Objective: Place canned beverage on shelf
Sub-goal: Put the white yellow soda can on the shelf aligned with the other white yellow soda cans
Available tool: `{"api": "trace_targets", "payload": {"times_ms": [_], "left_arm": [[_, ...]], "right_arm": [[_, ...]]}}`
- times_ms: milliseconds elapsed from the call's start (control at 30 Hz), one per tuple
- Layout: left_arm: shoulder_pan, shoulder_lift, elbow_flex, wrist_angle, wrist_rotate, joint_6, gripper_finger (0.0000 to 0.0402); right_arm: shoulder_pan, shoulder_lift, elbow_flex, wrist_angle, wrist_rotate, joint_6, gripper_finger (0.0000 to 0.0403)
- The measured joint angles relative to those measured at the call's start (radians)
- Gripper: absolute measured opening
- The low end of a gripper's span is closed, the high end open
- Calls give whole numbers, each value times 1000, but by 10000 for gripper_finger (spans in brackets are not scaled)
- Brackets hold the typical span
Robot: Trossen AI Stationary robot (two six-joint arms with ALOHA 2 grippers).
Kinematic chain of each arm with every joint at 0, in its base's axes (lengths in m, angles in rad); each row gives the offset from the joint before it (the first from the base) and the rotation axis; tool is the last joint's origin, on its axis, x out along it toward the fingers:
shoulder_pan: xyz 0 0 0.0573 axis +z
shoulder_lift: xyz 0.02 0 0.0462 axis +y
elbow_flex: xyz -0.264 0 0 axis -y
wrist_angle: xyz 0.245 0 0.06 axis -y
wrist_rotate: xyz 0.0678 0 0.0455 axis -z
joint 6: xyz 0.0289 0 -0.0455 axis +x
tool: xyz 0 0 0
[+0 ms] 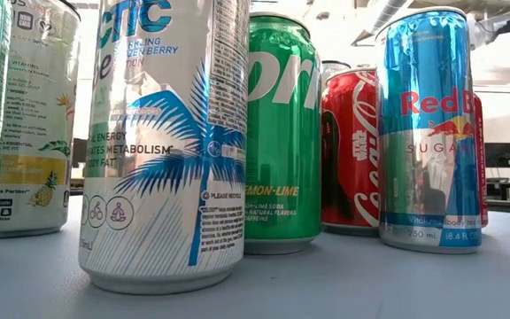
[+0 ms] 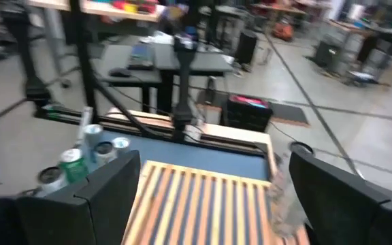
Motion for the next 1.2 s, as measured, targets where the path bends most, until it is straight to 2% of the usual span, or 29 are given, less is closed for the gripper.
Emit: {"api": "trace_targets", "payload": {"times_ms": [167,267,500,700,867,1067,1200], "left_arm": [[49,-1,-8,-21,0,8,305],[83,-8,-72,-1,40,-3,305],[162,-38,-314,96,193,-38,305],[210,-134,-571,300,239,-116,305],[265,-283,-775,491,228,-159,305],[285,-432,-990,682,146,-243,305],[286,-502,-1091,760,71,-300,305]], "right_arm": [[-71,-4,-65,-19,-134,-23,368],[-107,-3,-117,-21,-197,-20,368],[-130,-3,-240,-17,-252,-50,368],[-227,-36,-344,-19,-421,-106,368],[-335,-99,-392,-33,-505,-114,368],[-342,-152,-396,-46,-487,-153,368],[-344,-161,-397,-78,-505,-102,368]]}}
